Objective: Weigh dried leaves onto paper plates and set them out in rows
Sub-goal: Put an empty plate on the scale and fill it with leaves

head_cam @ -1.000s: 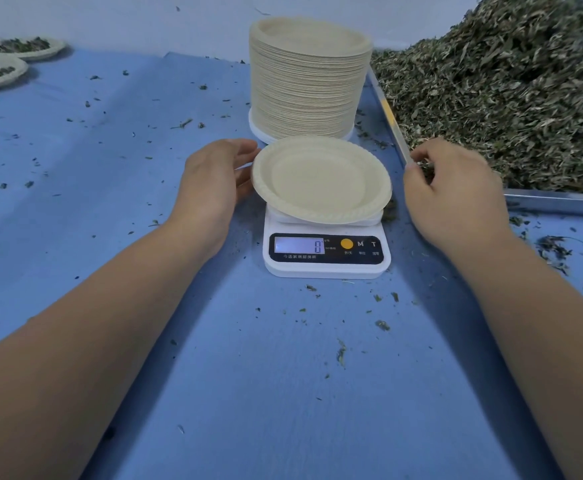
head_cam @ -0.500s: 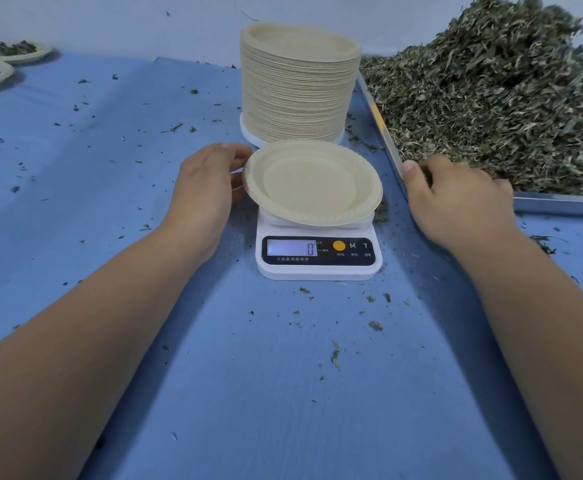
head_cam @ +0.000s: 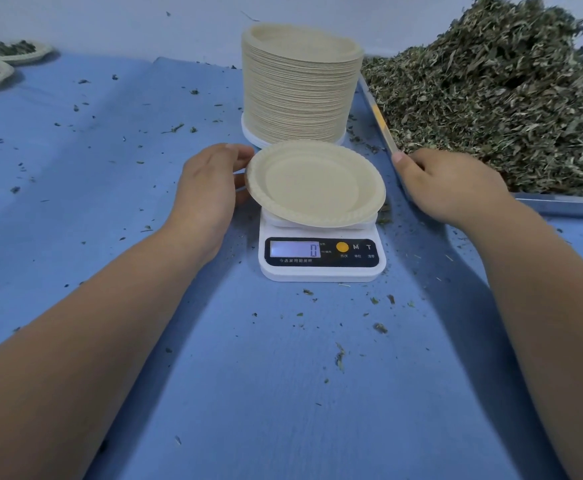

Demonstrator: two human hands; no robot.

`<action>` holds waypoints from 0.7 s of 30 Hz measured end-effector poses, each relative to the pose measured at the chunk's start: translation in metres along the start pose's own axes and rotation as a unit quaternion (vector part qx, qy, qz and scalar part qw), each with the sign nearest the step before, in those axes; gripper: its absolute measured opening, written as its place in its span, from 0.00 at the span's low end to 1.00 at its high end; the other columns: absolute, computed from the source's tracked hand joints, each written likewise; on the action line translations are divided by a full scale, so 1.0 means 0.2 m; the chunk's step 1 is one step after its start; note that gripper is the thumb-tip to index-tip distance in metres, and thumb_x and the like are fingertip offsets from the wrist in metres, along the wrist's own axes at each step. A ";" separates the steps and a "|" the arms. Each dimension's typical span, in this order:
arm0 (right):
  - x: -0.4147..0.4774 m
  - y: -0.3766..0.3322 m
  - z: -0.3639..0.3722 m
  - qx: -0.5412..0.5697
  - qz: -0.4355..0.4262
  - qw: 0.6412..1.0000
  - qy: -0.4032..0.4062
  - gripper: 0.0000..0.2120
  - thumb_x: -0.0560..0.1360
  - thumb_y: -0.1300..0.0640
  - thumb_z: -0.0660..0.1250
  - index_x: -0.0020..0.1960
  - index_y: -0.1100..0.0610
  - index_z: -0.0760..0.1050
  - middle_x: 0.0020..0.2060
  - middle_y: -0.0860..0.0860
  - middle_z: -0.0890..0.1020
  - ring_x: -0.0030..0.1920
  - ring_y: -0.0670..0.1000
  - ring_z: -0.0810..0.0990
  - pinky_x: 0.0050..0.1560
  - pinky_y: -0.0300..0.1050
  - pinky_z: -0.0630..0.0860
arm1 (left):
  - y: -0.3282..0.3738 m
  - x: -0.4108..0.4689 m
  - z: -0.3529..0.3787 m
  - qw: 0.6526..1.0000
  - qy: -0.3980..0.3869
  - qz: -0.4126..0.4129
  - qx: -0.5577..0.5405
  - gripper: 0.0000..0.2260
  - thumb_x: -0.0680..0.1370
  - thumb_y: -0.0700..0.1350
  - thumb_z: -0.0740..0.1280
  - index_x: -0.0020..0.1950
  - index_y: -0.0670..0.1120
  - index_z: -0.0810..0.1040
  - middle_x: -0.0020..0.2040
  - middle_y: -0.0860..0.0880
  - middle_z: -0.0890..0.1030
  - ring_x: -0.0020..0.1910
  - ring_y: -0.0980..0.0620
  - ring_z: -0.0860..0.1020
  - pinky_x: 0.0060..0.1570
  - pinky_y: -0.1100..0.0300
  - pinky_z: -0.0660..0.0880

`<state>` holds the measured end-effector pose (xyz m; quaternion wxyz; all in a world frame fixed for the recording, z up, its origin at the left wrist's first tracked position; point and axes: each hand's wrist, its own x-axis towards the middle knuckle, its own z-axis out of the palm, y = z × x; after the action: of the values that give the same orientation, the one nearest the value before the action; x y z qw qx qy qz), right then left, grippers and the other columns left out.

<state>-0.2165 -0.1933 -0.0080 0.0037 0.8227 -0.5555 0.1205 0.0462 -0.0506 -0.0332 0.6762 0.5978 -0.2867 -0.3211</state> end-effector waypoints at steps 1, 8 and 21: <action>0.00 0.00 0.00 0.012 0.000 1.000 0.008 0.28 0.82 0.33 0.47 0.45 0.53 0.73 0.39 0.53 0.77 0.41 0.58 0.75 0.39 0.49 0.69 | 0.00 0.00 0.00 1.000 -0.001 0.000 0.001 0.13 0.80 0.44 0.60 0.50 0.47 0.85 0.52 0.50 0.87 0.50 0.51 0.86 0.45 0.61 0.80; 0.03 0.03 -0.03 0.136 0.015 0.981 0.136 0.22 0.83 0.43 0.57 0.41 0.60 0.72 0.29 0.56 0.74 0.32 0.59 0.72 0.32 0.48 0.66 | -0.01 0.01 0.00 1.000 -0.004 -0.002 0.006 0.13 0.80 0.44 0.60 0.53 0.46 0.85 0.53 0.49 0.87 0.52 0.49 0.86 0.46 0.60 0.80; 0.02 0.04 -0.01 0.155 0.021 0.961 0.228 0.20 0.84 0.46 0.57 0.45 0.60 0.75 0.26 0.52 0.71 0.26 0.54 0.69 0.30 0.47 0.61 | 0.00 0.00 0.00 1.000 0.000 -0.002 0.011 0.14 0.81 0.43 0.59 0.53 0.45 0.85 0.53 0.48 0.87 0.52 0.49 0.86 0.45 0.61 0.80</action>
<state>-0.2226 -0.1989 -0.0066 0.0002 0.7522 -0.5312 0.3899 0.0451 -0.0504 -0.0328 0.6693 0.6054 -0.2892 -0.3192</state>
